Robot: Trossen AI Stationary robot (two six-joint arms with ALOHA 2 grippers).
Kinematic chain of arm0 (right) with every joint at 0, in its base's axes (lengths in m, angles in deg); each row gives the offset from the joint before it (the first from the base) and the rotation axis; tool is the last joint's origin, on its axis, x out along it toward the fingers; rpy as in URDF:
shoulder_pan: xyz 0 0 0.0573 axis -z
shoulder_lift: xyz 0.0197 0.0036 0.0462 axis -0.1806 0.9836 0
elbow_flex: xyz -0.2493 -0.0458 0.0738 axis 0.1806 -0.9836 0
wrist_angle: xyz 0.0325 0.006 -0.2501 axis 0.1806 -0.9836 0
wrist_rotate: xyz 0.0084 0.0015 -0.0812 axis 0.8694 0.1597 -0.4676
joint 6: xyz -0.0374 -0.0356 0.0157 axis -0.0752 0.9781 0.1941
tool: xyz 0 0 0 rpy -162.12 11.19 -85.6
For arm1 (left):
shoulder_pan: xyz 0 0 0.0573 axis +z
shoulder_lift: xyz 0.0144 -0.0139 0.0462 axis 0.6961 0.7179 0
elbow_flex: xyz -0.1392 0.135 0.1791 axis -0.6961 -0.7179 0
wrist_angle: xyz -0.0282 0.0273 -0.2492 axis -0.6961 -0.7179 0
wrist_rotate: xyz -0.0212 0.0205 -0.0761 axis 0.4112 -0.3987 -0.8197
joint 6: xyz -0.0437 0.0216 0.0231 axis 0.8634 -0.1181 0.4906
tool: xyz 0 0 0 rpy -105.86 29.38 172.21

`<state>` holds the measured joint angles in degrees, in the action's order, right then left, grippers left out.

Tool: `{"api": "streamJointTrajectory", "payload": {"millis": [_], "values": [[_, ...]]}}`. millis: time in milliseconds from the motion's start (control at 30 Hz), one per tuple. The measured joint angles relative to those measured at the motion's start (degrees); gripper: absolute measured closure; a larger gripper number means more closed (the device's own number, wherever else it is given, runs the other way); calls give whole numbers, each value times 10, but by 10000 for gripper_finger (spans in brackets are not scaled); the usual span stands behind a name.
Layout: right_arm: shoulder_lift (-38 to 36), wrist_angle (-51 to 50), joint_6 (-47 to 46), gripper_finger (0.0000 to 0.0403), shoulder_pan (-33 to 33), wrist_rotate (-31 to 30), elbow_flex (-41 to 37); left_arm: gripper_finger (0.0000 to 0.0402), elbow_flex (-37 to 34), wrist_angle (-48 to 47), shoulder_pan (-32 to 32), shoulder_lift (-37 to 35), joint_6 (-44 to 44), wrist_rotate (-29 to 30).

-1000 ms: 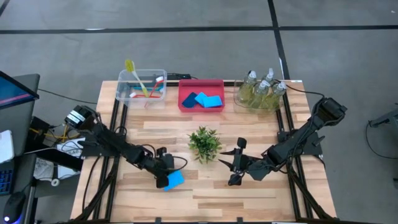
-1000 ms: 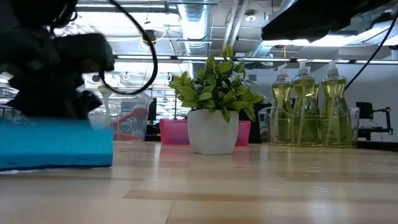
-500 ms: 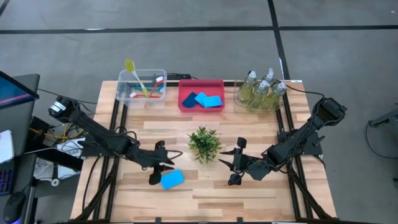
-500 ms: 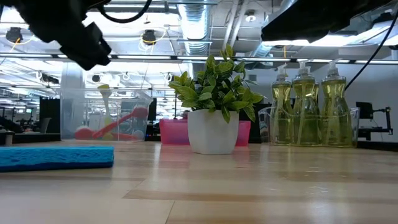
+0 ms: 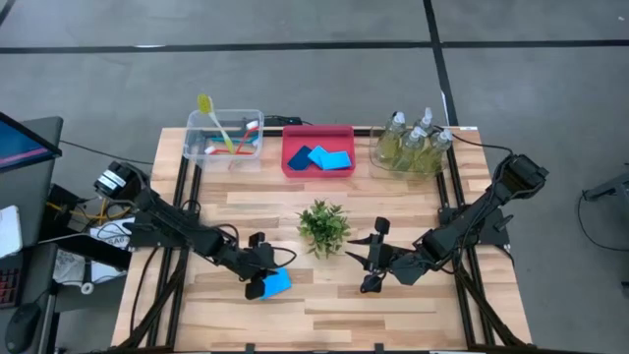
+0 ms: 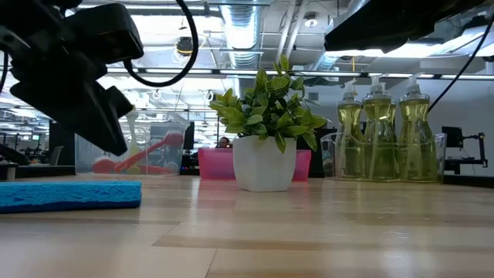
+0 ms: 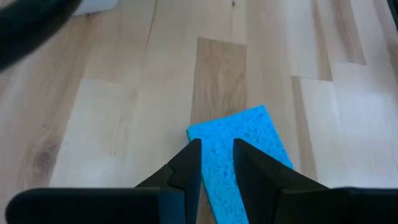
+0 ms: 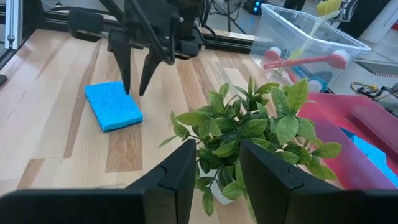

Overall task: Pick & Place Kitchen Sink Supplies
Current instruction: Put the blue sponge into the red bin

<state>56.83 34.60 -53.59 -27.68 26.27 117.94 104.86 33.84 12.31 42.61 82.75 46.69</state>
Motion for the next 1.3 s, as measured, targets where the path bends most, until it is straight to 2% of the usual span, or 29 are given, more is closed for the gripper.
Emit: {"api": "streamJointTrajectory", "payload": {"millis": [200,700,933,1100,1200,1300], "values": [[0,0,0,284,0,0,0,309,0,2,0,12,23,-12],[0,0,0,285,0,0,0,309,0,0,11,51,19,-7],[0,0,0,285,0,0,0,309,3,11,27,81,21,-47],[0,0,0,285,0,0,0,309,3,10,30,91,24,-49],[0,0,0,285,0,0,0,317,2,10,30,85,25,-35],[0,0,0,285,0,0,0,344,1,7,31,76,24,-27]]}}
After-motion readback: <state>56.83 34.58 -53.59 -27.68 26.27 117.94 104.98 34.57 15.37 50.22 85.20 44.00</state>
